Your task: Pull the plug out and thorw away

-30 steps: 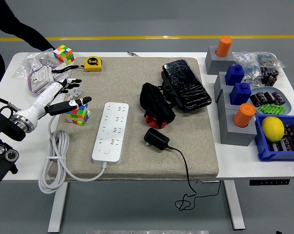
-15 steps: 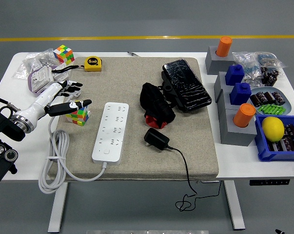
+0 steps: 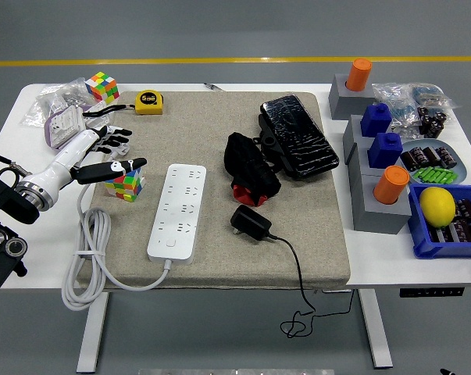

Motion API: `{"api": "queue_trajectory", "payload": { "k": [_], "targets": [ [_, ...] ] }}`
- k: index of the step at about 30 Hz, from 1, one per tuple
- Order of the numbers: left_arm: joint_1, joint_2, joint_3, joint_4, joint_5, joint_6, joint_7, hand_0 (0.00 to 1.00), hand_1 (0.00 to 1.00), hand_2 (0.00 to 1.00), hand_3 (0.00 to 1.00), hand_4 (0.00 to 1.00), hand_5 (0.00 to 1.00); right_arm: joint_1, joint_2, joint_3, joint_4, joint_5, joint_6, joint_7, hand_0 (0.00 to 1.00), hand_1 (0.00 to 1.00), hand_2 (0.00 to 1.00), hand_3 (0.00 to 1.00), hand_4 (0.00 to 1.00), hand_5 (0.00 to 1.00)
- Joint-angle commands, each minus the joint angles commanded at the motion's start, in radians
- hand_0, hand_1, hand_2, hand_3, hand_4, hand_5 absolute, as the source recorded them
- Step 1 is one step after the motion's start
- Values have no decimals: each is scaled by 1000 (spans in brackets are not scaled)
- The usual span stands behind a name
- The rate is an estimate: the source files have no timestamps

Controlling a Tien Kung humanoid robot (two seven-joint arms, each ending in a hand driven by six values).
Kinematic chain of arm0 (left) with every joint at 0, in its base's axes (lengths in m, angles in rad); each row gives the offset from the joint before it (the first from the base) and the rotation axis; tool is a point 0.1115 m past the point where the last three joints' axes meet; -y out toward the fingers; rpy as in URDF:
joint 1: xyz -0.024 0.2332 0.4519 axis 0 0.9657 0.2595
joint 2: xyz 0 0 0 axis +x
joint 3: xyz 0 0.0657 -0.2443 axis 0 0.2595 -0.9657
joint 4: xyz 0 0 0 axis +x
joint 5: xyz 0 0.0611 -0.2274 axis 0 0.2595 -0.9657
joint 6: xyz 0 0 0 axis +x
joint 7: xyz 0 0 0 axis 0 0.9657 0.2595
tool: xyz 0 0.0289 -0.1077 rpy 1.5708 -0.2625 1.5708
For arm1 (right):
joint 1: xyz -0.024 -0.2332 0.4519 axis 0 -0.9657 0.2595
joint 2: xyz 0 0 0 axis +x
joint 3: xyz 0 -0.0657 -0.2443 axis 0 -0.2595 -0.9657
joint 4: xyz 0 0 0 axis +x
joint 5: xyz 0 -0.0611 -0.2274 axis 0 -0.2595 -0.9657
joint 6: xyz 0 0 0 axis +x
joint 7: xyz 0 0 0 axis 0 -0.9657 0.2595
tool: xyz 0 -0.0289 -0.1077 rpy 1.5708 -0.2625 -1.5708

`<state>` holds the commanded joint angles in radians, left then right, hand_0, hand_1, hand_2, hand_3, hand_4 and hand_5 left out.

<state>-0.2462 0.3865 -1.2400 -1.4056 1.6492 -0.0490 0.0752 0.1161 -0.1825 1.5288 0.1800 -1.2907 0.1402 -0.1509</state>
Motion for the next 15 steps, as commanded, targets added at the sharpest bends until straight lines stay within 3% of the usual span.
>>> {"api": "queue_trajectory", "payload": {
  "k": [15],
  "targets": [
    [11, 0, -17, -18, 5, -5, 3, 697, 782, 775, 795, 972, 626, 9, 1, -1, 0, 4, -1, 3, 641, 677, 685, 602, 998, 484]
  ]
}}
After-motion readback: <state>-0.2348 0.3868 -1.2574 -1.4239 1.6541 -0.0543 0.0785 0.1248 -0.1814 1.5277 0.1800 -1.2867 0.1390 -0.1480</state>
